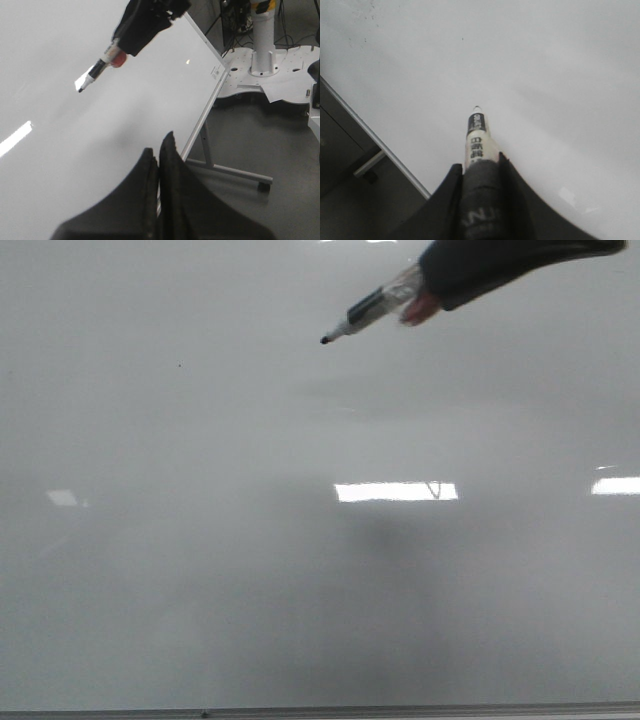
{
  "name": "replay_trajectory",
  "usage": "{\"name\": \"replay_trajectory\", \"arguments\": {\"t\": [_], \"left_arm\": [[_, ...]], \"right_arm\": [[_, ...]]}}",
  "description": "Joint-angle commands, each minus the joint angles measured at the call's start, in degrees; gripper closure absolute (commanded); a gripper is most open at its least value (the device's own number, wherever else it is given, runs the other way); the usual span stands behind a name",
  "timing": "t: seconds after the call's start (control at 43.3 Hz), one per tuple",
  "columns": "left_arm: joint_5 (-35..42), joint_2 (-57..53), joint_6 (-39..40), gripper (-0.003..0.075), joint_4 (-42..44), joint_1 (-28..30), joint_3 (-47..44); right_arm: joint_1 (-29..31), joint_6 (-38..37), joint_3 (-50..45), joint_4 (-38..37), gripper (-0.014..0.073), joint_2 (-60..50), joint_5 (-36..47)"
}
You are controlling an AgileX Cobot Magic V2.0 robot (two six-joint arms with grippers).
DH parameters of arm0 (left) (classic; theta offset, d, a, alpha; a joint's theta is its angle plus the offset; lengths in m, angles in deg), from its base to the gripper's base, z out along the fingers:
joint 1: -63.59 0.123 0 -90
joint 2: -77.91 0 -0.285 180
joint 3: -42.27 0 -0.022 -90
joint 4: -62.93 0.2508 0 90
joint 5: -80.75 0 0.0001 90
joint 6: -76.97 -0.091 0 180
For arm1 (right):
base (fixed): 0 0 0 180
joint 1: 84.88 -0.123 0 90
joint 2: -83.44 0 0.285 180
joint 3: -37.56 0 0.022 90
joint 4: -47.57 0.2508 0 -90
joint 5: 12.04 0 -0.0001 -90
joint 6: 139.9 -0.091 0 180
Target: Write number 7 on whiteboard
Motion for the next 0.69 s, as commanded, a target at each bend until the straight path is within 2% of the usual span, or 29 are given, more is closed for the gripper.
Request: {"name": "replay_trajectory", "arguments": {"t": [0.0, 0.231, 0.416, 0.531, 0.67], "left_arm": [[4.72, 0.37, 0.5, 0.0741, -0.94, -0.32, 1.49], [4.72, 0.37, 0.5, 0.0741, -0.94, -0.32, 1.49], [4.72, 0.37, 0.5, 0.0741, -0.94, -0.32, 1.49], [4.72, 0.37, 0.5, 0.0741, -0.94, -0.32, 1.49], [4.72, 0.37, 0.5, 0.0741, -0.94, -0.32, 1.49]], "right_arm": [[-1.83, 0.68, 8.25, 1.61, 0.0664, 6.34, 2.71], [-4.68, 0.68, 19.75, 2.98, 0.0664, 20.02, 2.96], [-4.54, 0.68, 21.31, 3.86, 0.0664, 22.76, 5.33], [-2.8, 0.68, 21.31, 3.86, 0.0664, 22.69, 5.51], [1.56, 0.68, 21.19, 3.86, 0.0664, 22.32, 1.98]]}}
